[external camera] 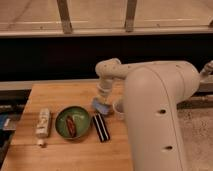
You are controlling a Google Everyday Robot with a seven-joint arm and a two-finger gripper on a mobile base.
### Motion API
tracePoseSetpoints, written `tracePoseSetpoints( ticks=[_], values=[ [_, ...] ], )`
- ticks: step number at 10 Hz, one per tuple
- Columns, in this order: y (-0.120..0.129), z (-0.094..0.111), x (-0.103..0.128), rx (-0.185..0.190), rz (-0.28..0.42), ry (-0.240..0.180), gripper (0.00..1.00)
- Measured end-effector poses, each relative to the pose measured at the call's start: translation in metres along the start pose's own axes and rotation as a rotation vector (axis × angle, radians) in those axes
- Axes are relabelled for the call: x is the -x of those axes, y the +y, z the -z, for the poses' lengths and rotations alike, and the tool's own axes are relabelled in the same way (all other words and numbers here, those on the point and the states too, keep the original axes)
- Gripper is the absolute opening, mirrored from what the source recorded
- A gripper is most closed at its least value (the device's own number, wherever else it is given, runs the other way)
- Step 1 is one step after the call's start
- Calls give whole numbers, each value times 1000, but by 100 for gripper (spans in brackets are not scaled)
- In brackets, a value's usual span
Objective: Wipe the white sponge on the table
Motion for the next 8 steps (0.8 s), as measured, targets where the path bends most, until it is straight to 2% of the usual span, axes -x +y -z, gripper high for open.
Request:
tracePoseSetpoints(
  ticks=[1, 2, 4, 6, 8],
  values=[
    [-15, 3, -17, -22, -34, 22, 0],
    [-31, 5, -24, -44, -57, 34, 0],
    [-51, 5, -26, -68, -74, 56, 0],
    [-71, -1, -5, -80, -81, 52, 0],
    [-74, -3, 28, -74, -52, 37, 0]
  ],
)
